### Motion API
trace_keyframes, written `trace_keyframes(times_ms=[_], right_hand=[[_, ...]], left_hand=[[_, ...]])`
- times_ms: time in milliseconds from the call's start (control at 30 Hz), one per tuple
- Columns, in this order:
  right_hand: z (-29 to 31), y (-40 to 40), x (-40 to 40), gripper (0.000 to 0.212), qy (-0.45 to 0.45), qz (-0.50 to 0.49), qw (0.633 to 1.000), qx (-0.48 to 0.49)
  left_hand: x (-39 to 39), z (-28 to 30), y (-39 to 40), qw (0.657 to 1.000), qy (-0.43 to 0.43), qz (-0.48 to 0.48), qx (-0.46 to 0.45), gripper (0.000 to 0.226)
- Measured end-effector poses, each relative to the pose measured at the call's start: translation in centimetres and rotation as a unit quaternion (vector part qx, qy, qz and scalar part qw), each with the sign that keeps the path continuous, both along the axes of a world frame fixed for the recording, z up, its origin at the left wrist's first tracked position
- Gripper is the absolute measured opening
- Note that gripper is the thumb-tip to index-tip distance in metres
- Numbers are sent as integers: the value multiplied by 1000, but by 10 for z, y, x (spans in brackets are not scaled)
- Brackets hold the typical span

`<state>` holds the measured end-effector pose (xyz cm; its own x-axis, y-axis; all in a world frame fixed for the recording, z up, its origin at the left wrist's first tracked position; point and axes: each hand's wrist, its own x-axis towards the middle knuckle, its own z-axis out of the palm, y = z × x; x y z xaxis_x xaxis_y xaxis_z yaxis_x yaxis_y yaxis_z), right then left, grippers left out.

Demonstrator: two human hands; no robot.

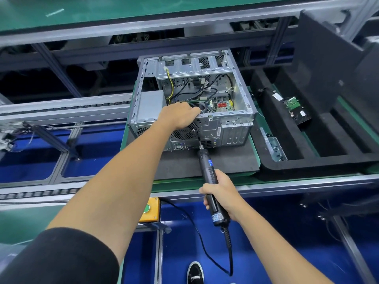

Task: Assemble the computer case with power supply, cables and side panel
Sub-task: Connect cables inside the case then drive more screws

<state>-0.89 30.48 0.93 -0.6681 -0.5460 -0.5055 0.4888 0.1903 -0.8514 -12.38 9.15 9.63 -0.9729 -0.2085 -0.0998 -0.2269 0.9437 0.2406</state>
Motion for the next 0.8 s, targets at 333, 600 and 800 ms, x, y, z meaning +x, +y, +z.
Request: trace_keyframes(times_ms=[333, 600, 800], right_hand=[[1, -1, 0, 40, 3, -2, 1000, 1], [1, -8, 3, 30, 32, -7, 999, 38], [2, -10, 2, 29, 49, -6, 997, 52]], left_hand=[[1, 1, 0, 1000, 5, -1, 8, 42], [1, 0, 1, 1000, 12, 8, 3, 42], [0, -1, 1, 1000, 13, 7, 0, 40]])
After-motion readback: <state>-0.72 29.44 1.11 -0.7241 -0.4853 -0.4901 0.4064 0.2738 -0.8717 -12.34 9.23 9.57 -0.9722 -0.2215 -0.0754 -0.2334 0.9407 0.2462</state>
